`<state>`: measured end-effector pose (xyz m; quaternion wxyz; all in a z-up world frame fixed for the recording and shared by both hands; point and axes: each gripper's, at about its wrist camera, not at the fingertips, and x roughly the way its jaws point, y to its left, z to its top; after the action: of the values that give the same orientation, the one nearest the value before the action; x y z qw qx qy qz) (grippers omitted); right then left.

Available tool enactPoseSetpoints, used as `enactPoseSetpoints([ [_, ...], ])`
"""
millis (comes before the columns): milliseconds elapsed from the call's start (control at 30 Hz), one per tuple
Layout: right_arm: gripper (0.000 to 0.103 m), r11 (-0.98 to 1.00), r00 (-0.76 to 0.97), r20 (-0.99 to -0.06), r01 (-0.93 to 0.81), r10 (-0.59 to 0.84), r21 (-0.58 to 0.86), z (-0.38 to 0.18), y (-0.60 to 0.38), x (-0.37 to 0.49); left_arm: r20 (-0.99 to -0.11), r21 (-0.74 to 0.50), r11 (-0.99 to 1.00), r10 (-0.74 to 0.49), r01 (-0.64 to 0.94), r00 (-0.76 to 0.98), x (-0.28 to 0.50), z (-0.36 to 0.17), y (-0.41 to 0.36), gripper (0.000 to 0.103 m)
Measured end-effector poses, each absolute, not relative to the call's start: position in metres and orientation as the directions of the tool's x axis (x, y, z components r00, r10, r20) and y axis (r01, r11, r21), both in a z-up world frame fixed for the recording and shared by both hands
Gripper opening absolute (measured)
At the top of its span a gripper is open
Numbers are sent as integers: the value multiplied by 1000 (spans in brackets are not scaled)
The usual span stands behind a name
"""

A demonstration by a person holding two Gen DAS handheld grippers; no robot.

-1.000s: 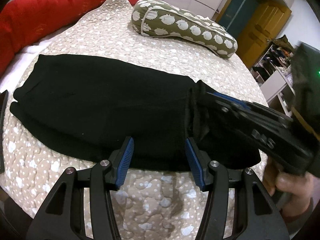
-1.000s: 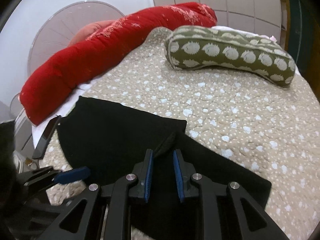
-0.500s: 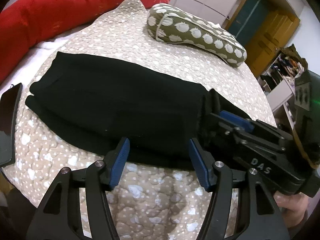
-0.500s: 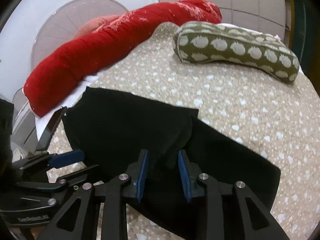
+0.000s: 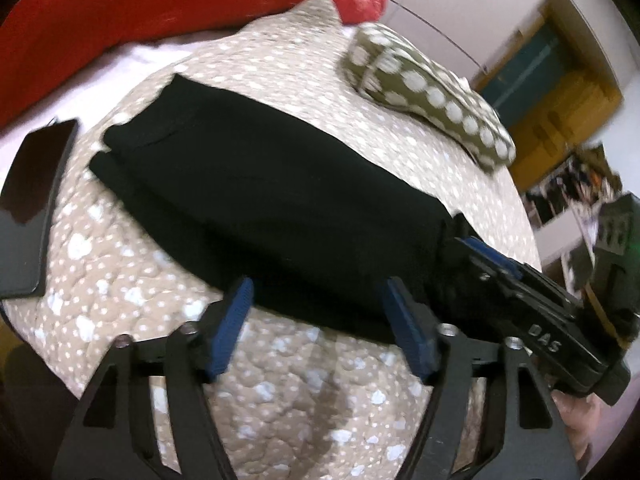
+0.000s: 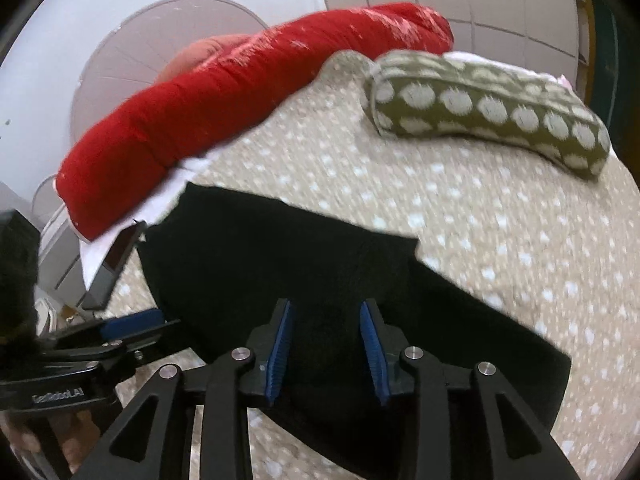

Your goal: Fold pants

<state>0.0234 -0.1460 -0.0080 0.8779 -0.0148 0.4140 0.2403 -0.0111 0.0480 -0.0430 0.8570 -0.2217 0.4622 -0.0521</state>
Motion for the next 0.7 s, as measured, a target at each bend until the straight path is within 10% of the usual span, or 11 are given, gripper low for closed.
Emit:
enactPoseSetpoints([
  [700, 46, 721, 383, -742, -666, 550, 190, -1, -3, 97, -767, -492, 762, -149, -421, 624, -18, -67, 120, 77],
])
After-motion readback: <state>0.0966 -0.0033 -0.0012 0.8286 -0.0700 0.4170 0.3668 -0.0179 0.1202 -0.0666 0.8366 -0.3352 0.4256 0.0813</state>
